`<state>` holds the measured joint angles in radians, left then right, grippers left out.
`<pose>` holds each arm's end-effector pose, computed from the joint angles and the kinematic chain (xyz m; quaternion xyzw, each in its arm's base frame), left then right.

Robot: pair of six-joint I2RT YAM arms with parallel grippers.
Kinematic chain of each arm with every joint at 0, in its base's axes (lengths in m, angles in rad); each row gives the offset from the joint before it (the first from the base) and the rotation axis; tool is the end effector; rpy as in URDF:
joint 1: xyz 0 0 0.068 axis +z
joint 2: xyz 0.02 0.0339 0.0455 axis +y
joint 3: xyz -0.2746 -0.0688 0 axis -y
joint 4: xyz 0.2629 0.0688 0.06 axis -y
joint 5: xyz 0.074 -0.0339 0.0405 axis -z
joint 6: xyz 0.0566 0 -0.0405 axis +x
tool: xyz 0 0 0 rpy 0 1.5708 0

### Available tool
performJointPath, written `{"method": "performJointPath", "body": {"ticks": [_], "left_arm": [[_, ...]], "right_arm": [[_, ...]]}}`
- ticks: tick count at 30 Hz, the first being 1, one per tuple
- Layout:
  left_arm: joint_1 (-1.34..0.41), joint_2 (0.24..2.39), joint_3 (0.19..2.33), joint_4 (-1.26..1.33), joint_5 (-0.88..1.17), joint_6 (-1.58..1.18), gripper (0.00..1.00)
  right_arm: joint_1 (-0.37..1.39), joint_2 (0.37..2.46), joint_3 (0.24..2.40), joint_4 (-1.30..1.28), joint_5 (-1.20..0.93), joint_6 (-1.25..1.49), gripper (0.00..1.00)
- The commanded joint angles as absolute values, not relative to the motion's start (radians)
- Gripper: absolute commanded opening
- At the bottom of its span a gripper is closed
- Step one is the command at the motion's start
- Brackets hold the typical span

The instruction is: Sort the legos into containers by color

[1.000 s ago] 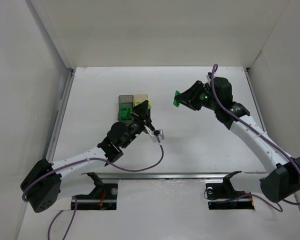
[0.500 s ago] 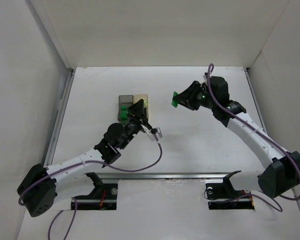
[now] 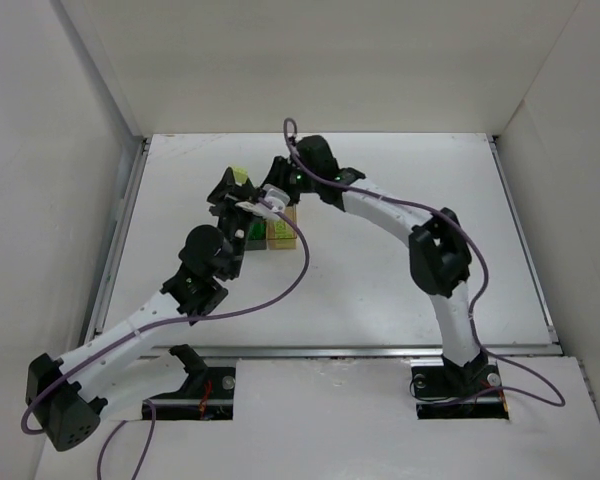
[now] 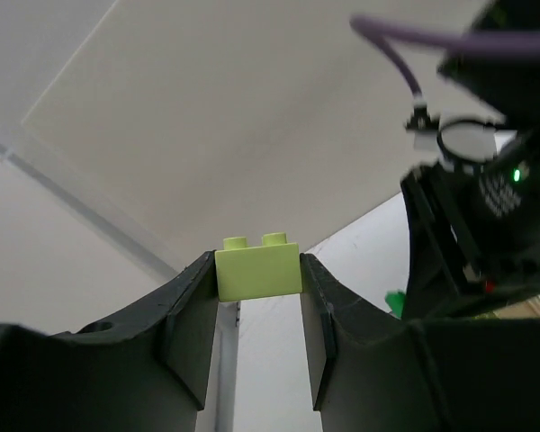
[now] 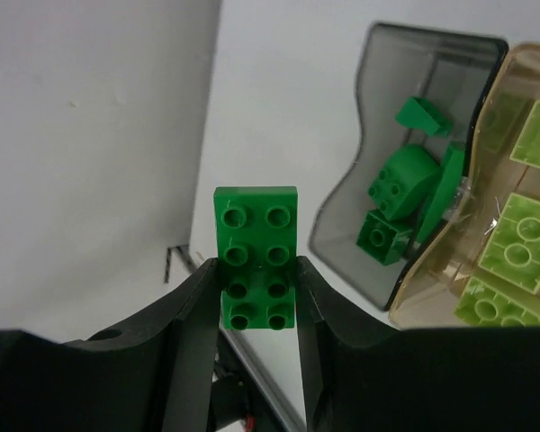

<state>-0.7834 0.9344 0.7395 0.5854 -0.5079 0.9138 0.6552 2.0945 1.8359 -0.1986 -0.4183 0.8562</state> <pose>0.1898 -0.1502 0.3893 0.2662 0.5127 0.1919 0.7934 0.4139 0.3470 0.2866 -0.0259 0.8373 0.4828 0.2554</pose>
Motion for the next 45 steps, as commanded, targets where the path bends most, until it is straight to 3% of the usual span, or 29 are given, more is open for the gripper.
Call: {"method": "performJointPath", "body": {"ticks": [1,5,6,7,10,15,20,25,34,42,43,45], "left_arm": [[-0.782,0.894,0.770,0.519,-0.577,0.804,0.00],[-0.782,0.885,0.750,0.518,-0.577,0.804,0.00],[-0.782,0.885,0.750,0.518,-0.565,0.795,0.00],[-0.782,0.885,0.750,0.518,-0.555,0.795,0.00],[-0.782,0.896,0.741,0.518,-0.546,0.785,0.00],[-0.782,0.905,0.741,0.508,-0.525,0.765,0.00],[-0.782,0.963,0.768,0.410,-0.427,0.674,0.00],[-0.772,1.077,0.802,0.249,-0.098,0.522,0.00],[-0.641,1.438,0.910,0.311,0.031,0.310,0.00],[-0.555,1.566,0.979,0.311,-0.020,0.277,0.00],[-0.555,1.566,0.979,0.299,-0.020,0.287,0.05],[-0.555,1.566,0.969,0.290,-0.009,0.287,0.35]], "right_arm": [[0.664,2.198,1.920,-0.178,-0.468,0.842,0.00],[0.675,2.255,1.979,-0.178,-0.468,0.833,0.07],[0.675,2.255,1.979,-0.178,-0.468,0.833,0.15],[0.675,2.255,1.979,-0.178,-0.468,0.824,0.38],[0.684,2.266,1.988,-0.178,-0.520,0.815,0.73],[0.684,2.229,1.977,-0.178,-0.568,0.792,0.95],[0.640,2.078,1.918,-0.178,-0.540,0.782,0.95],[0.458,1.847,1.680,-0.178,-0.428,0.792,0.95],[0.324,1.481,1.393,-0.330,-0.204,0.594,0.95],[0.314,1.356,1.308,-0.339,-0.169,0.561,0.97],[0.314,1.341,1.308,-0.339,-0.169,0.561,0.97],[0.314,1.331,1.308,-0.348,-0.160,0.552,0.97]]}}
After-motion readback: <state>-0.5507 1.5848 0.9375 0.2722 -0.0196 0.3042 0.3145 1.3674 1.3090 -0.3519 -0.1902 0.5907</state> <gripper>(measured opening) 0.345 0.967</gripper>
